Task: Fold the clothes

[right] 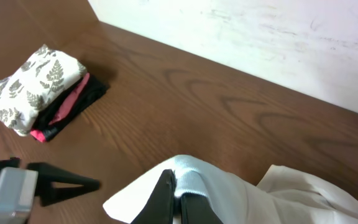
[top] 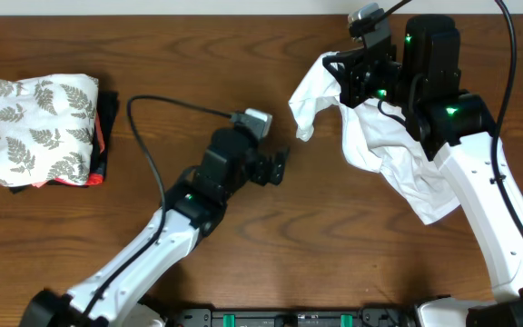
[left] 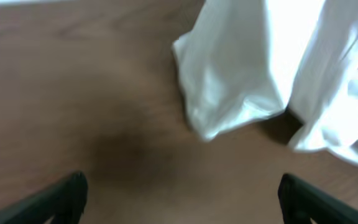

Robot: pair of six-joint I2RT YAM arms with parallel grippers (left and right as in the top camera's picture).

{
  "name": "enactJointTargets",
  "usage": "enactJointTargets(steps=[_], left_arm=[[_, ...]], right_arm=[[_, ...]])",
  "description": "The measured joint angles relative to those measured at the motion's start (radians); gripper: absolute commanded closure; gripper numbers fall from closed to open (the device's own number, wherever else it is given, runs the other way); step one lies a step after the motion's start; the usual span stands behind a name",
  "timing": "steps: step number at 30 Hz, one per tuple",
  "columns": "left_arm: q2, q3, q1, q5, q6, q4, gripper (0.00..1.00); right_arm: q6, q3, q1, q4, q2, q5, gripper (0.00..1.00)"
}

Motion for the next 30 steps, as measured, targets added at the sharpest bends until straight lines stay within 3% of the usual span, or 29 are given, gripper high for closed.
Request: enactJointTargets(steps=[11,23,30], left_arm=[[0.053,0.000,-0.002,0.035,0.015,0.095,0.02],[0.198,0.001,-0.051,0.048,0.023,0.326,0.01],[0.245,0.001,-0.051,0.048,0.026,0.436,0.26]], right_arm=[[0.000,0.000,0.000,-0.006,0.000,0.000,0.99],[0.000,0.000,0.000,-0.023,0.000,0.000,0.99],[0.000,0.000,0.000,-0.025,0.000,-0.001,0.99]])
